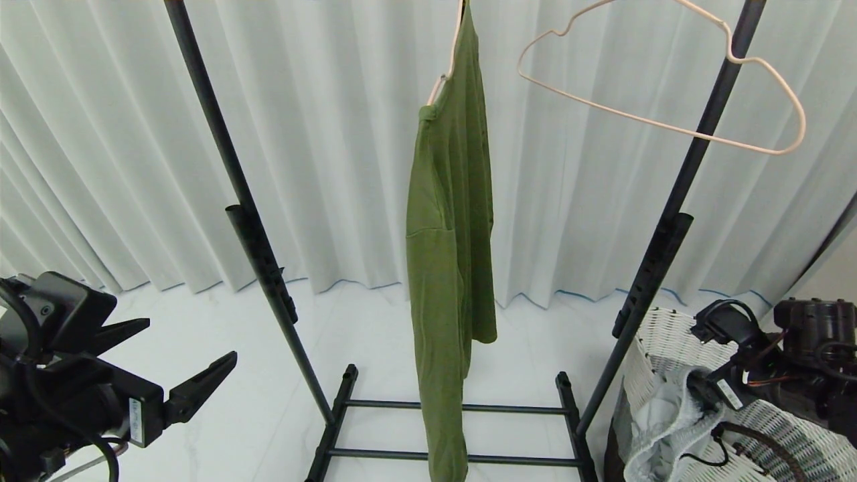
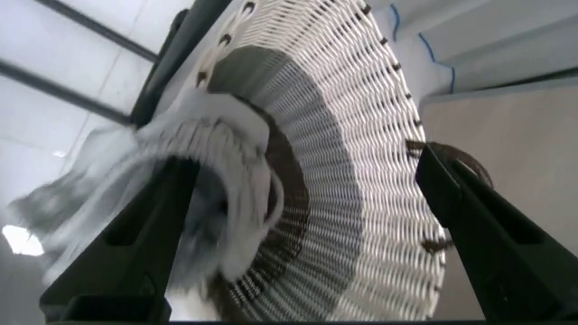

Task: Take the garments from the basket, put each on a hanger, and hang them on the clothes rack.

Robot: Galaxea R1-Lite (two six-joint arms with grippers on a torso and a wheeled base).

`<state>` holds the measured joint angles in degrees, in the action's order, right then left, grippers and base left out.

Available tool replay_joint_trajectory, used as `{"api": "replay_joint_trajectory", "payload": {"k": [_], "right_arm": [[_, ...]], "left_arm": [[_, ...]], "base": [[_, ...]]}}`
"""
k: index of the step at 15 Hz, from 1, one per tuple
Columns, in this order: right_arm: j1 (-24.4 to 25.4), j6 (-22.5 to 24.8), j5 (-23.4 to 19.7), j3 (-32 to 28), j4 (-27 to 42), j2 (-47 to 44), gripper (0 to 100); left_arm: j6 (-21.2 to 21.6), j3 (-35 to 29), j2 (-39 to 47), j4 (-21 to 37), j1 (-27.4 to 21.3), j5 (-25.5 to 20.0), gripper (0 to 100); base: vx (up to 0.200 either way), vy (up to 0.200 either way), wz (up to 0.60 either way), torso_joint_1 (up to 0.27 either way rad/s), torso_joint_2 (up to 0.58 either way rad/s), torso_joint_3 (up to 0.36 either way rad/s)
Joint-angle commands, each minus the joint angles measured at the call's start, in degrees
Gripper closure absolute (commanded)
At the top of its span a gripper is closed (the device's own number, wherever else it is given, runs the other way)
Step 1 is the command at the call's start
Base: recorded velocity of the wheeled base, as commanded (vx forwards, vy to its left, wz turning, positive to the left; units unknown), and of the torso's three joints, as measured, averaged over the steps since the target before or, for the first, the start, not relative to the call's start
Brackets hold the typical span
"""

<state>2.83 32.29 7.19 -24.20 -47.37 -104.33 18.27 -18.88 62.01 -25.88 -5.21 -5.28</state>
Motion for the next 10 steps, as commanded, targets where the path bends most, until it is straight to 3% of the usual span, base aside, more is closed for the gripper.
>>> {"api": "replay_joint_trajectory", "payload": {"k": [1, 2, 3, 10], "right_arm": [[-0.28, 0.05, 0.19, -1.47, -2.02, -5.98, 0], [-0.28, 0.14, 0.19, -1.99, -2.02, -6.06, 0], [-0.28, 0.05, 0.19, -2.17, -2.02, -6.15, 100], [1.92, 0.05, 0.19, -2.08, -1.76, 3.87, 100]], "left_arm": [[0.01, -0.01, 0.04, -0.05, 0.02, 0.01, 0], [0.01, -0.01, 0.13, 0.04, 0.02, 0.01, 0], [0.10, -0.01, 0.21, -0.05, 0.02, 0.01, 0], [0.27, 1.83, 0.56, -0.05, 0.02, 0.01, 0]], "base": [[0.000, 0.000, 0.00, 0.000, 0.00, 0.000], [0.000, 0.000, 0.00, 0.000, 0.00, 0.000], [0.000, 0.000, 0.00, 0.000, 0.00, 0.000], [0.000, 0.000, 0.00, 0.000, 0.00, 0.000]]}}
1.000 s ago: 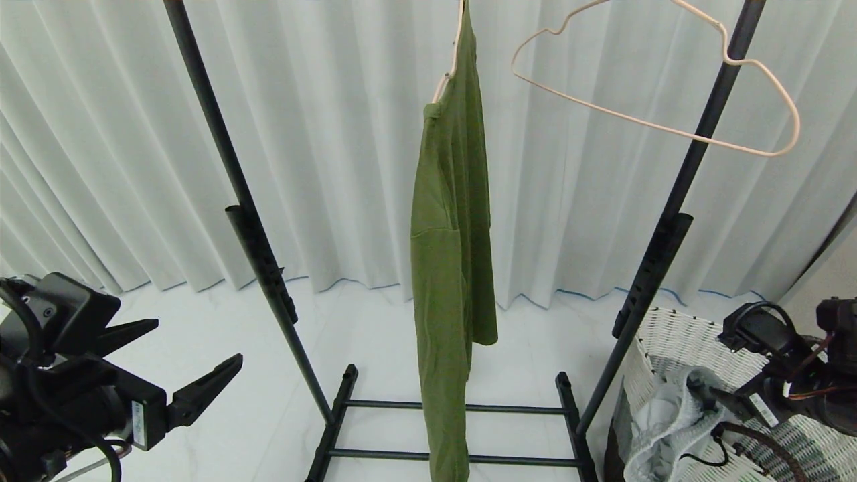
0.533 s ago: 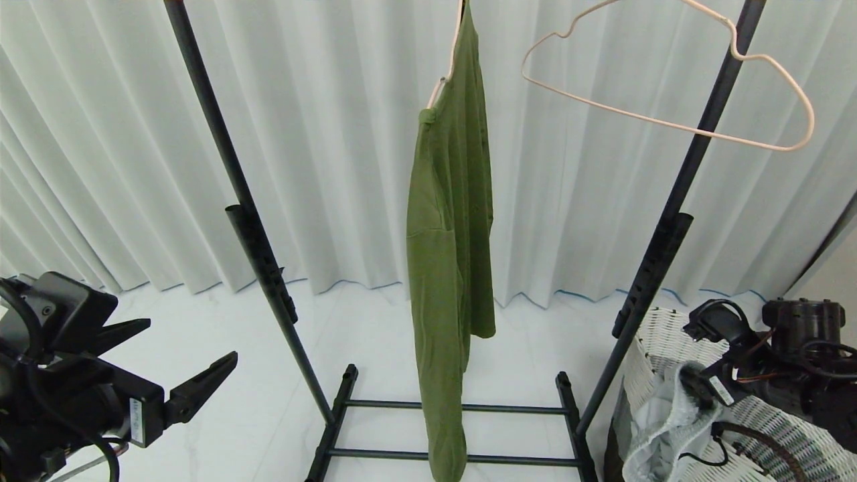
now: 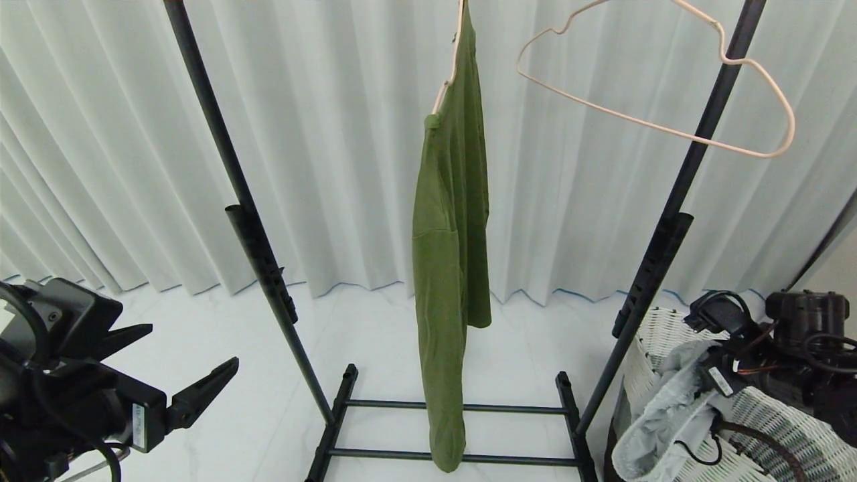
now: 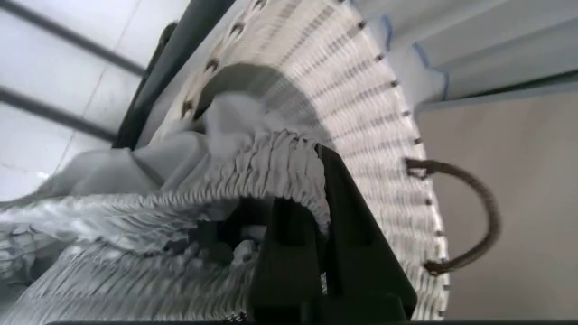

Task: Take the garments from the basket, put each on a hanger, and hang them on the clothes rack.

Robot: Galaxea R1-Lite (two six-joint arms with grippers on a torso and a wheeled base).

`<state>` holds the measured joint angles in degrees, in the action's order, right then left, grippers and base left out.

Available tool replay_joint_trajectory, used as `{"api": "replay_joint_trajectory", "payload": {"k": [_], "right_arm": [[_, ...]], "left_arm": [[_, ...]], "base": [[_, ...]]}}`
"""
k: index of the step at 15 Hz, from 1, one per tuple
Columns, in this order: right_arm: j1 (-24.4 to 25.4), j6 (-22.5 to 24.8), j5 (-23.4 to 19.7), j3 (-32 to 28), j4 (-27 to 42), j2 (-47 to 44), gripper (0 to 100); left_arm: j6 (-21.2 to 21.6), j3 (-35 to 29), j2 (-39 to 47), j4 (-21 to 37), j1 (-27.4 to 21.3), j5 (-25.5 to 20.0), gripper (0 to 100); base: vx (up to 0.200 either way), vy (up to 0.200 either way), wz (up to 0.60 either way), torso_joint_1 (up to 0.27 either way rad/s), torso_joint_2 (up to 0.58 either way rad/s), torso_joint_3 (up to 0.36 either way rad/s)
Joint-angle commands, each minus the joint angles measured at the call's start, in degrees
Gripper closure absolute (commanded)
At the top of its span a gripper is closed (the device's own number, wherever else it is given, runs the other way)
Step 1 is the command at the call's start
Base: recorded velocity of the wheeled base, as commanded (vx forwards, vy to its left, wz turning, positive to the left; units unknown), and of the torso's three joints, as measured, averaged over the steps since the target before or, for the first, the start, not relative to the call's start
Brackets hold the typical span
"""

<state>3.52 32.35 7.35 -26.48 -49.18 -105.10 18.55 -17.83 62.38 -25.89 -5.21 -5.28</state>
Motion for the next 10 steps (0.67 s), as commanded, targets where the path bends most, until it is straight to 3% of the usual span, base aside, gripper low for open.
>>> {"api": "replay_joint_trajectory", "payload": {"k": [1, 3, 10], "right_arm": [[2.19, 0.08, 0.03, -0.42, 0.05, 6.57, 100], [4.39, 0.08, 0.47, -2.26, 2.07, 10.70, 100], [17.13, -1.77, 3.02, -9.65, 18.59, 21.25, 100]], "left_arm": [[0.08, 1.31, -0.15, -0.03, 0.02, 0.09, 0], [0.08, 2.10, -0.77, -0.03, 0.28, 0.53, 0], [-0.01, 4.65, -5.34, -0.03, 0.28, 2.20, 0]], "base": [[0.000, 0.000, 0.00, 0.000, 0.00, 0.000], [0.000, 0.000, 0.00, 0.000, 0.00, 0.000], [-0.200, 0.000, 0.00, 0.003, 0.00, -0.002]]}}
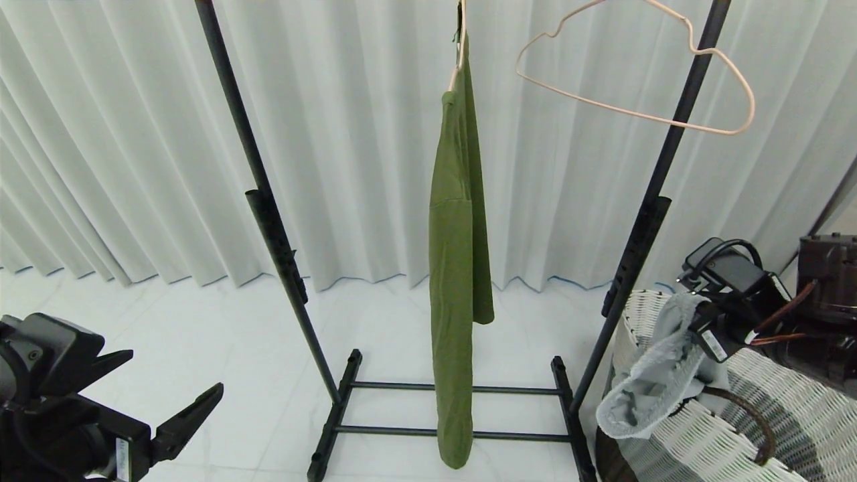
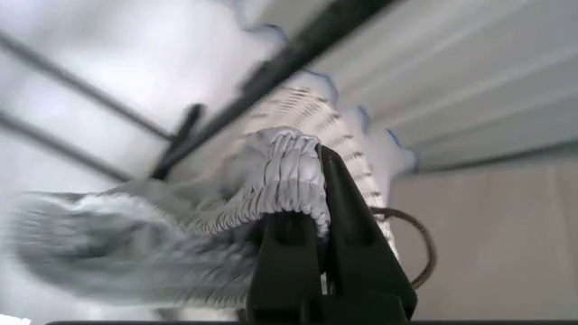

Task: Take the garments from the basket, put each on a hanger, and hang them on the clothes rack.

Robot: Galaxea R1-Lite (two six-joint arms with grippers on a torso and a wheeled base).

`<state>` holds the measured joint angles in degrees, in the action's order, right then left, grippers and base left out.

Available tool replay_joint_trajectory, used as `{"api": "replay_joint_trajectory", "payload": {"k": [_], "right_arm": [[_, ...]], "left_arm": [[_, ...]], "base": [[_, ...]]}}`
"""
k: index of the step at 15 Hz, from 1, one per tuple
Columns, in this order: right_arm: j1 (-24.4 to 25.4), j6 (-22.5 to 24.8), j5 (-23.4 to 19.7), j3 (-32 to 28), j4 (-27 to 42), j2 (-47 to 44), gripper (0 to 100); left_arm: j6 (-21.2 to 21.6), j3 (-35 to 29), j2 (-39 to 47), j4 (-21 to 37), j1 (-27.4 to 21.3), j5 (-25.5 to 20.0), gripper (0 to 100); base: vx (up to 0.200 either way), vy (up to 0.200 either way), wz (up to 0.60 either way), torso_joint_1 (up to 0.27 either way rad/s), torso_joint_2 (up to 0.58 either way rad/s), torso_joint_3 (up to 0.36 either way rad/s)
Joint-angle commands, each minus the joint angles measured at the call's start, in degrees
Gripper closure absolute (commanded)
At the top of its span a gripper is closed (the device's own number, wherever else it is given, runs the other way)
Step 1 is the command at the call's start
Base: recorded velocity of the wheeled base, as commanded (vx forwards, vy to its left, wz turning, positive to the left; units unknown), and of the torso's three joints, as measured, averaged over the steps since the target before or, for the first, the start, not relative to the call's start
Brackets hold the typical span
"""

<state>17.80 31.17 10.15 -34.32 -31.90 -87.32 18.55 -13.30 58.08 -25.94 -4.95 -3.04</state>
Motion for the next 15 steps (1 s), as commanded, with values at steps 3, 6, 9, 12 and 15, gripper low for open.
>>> {"api": "replay_joint_trajectory", "payload": {"k": [3, 6, 9, 12, 15], "right_arm": [[10.94, -6.21, 2.85, -6.38, 8.44, 4.88, 100], [20.52, -13.59, 3.56, -12.88, 13.62, 4.35, 100], [29.75, -20.62, 3.56, -20.44, 17.14, 2.42, 100], [35.11, -24.40, 3.56, -27.03, 17.31, 0.05, 100], [39.59, -26.51, 3.47, -30.90, 17.31, -1.01, 100]], "left_arm": [[-0.36, 0.12, -4.20, 0.10, -0.24, -0.57, 0], [-0.01, 0.12, -6.40, 0.10, -2.52, -2.85, 0], [-0.27, -0.06, -6.75, 0.10, -10.78, -3.12, 0], [-4.58, -1.82, -4.29, 0.10, -23.26, -4.26, 0], [-13.98, -7.71, 3.10, 0.01, -33.02, -4.00, 0]], "base": [[-0.133, 0.000, 0.00, 0.002, 0.00, 0.005], [0.000, 0.000, 0.00, 0.000, 0.00, 0.000], [0.000, 0.000, 0.00, 0.000, 0.00, 0.000], [0.000, 0.000, 0.00, 0.000, 0.00, 0.000], [0.000, 0.000, 0.00, 0.000, 0.00, 0.000]]}}
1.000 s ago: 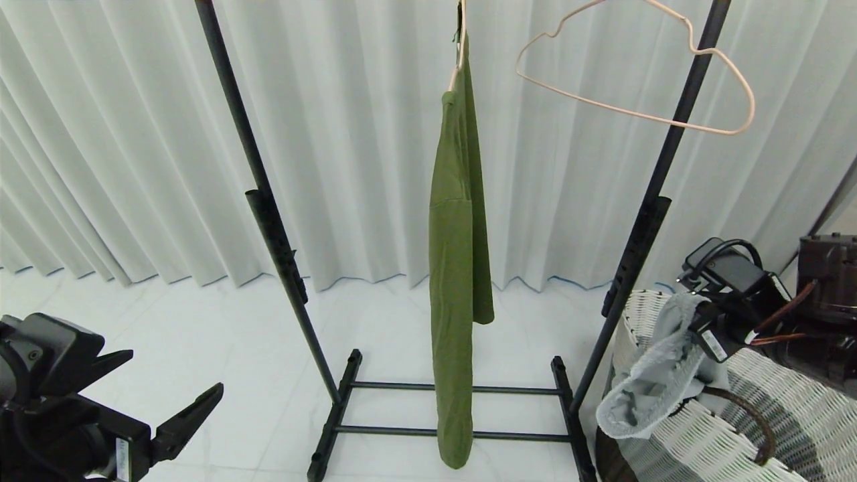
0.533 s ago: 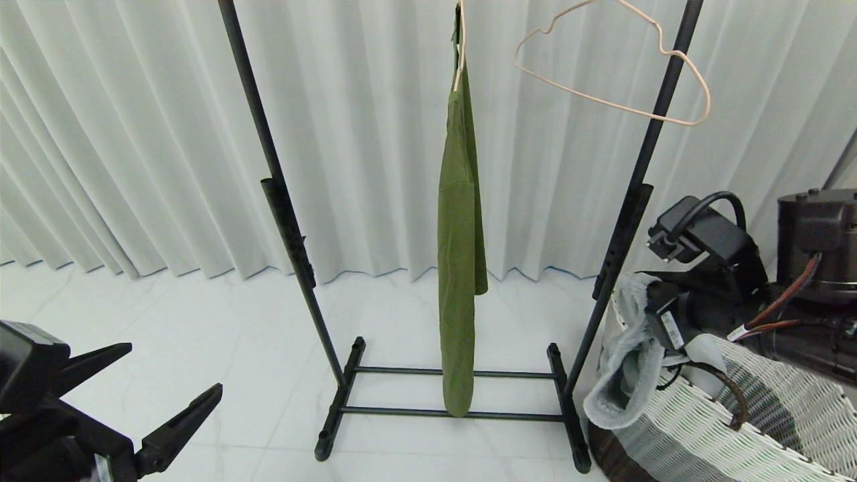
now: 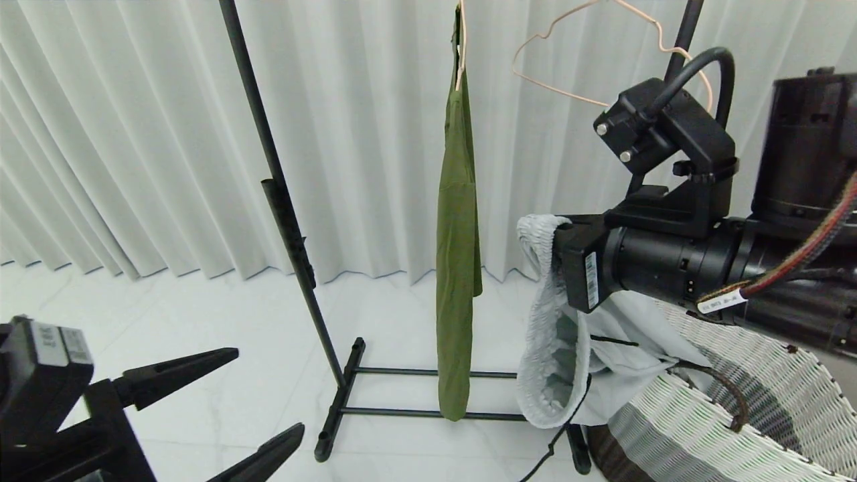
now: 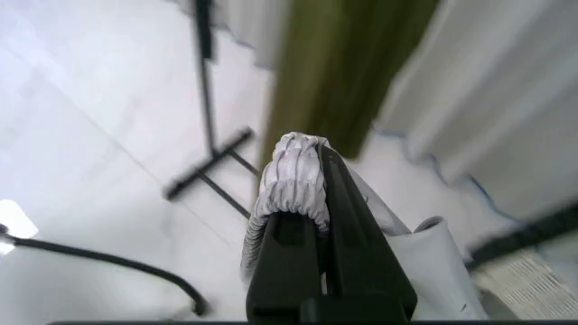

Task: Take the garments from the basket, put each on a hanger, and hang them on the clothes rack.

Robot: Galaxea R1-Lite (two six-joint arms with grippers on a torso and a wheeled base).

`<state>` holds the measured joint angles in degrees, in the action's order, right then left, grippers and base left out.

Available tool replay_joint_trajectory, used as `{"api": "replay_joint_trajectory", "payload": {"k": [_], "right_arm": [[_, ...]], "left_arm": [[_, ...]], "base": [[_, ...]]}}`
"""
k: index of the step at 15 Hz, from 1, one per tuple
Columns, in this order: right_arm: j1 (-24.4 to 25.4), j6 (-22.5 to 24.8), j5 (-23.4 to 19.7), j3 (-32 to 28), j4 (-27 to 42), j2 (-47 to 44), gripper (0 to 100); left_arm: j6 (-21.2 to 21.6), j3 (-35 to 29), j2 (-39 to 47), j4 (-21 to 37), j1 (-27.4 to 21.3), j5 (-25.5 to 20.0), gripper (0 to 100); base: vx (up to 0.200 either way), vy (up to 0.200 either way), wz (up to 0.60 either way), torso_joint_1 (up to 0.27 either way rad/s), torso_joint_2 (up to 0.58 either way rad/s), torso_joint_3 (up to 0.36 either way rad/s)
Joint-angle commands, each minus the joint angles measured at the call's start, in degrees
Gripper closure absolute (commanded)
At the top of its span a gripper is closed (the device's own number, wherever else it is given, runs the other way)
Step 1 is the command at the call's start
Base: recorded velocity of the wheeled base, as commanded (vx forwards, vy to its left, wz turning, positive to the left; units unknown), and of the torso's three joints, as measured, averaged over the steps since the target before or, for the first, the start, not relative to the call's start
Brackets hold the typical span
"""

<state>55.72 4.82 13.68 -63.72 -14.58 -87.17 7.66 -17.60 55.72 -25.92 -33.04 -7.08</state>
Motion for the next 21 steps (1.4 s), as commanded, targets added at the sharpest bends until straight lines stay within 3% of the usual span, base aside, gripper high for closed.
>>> {"api": "replay_joint_trajectory", "payload": {"k": [1, 6, 9, 11, 14, 15, 21], "right_arm": [[2.90, -0.33, -0.05, -2.02, -0.01, -1.24, 100], [4.22, -0.42, -0.05, -3.78, -0.01, -0.98, 100], [4.48, -0.42, -0.05, -5.63, 0.61, -0.89, 100], [4.83, -0.42, -0.23, -6.15, 0.78, -0.63, 100], [4.92, -0.51, -0.49, -6.15, 0.78, -0.10, 100], [5.10, -0.60, -0.49, -6.15, 0.78, 0.08, 100], [5.01, -1.39, -0.49, -6.15, 0.78, 1.48, 100]], "left_arm": [[-6.34, -6.04, 8.79, -0.01, -7.13, 0.05, 0], [-18.03, -15.62, 24.87, -0.01, -14.16, 0.14, 0], [-19.78, -18.26, 32.08, -0.01, -18.29, 0.75, 0], [-21.98, -20.98, 37.62, -0.01, -18.29, 3.74, 0], [-33.32, -27.48, 45.09, -0.27, -18.20, 9.54, 0], [-35.08, -28.63, 47.11, -0.27, -17.68, 9.98, 0], [-35.43, -28.19, 55.55, -4.05, -15.48, 12.62, 0]], "base": [[0.000, 0.000, 0.00, 0.000, 0.00, 0.000], [0.000, 0.000, 0.00, 0.000, 0.00, 0.000], [0.000, 0.000, 0.00, 0.000, 0.00, 0.000], [0.000, 0.000, 0.00, 0.000, 0.00, 0.000], [0.000, 0.000, 0.00, 0.000, 0.00, 0.000], [0.000, 0.000, 0.00, 0.000, 0.00, 0.000], [0.000, 0.000, 0.00, 0.000, 0.00, 0.000]]}}
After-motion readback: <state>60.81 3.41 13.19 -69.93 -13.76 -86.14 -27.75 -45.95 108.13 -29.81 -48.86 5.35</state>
